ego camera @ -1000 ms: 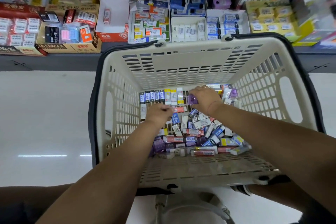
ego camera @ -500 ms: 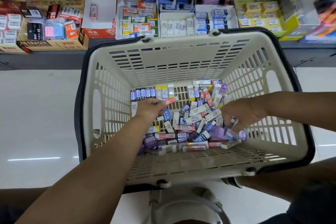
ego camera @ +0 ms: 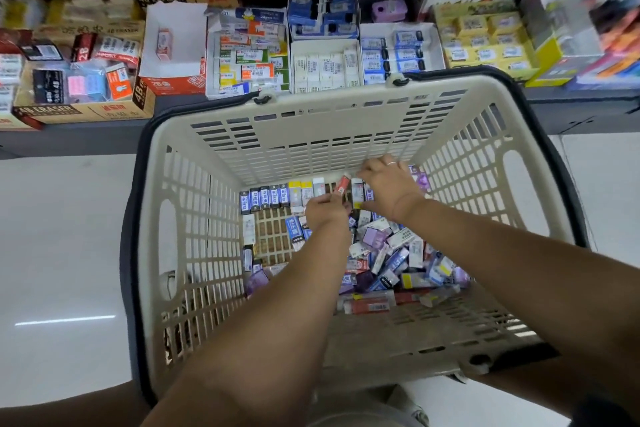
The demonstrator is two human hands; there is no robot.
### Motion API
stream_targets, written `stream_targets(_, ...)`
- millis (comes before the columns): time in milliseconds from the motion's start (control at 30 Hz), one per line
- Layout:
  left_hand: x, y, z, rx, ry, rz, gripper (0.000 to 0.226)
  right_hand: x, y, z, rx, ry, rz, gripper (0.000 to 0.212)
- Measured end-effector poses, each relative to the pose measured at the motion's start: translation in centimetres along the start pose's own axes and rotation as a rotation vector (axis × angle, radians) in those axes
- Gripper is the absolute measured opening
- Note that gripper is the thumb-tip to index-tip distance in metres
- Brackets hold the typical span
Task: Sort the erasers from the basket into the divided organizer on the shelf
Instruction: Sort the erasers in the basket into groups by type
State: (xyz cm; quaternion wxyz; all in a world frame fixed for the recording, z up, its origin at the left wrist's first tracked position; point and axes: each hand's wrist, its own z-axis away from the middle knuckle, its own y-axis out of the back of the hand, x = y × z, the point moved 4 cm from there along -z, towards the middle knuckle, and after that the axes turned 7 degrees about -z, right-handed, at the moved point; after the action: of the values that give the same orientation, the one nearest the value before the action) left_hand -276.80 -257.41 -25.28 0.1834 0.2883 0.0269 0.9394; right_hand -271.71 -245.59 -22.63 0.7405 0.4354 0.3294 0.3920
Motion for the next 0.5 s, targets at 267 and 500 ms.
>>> stream_targets(267, 0.4, 0.5, 0.6, -0.024, -0.048, -0.362, 0.028, -1.0, -1.1, -0.5, 0.018, -0.044, 0.065, 0.070)
stream_targets(500, 1.8, 3.5, -0.7, -0.076, -0.202, -0.415, 0.031, -1.3, 1.1, 0.6, 0.046, -0.006, -0.181, 0.072)
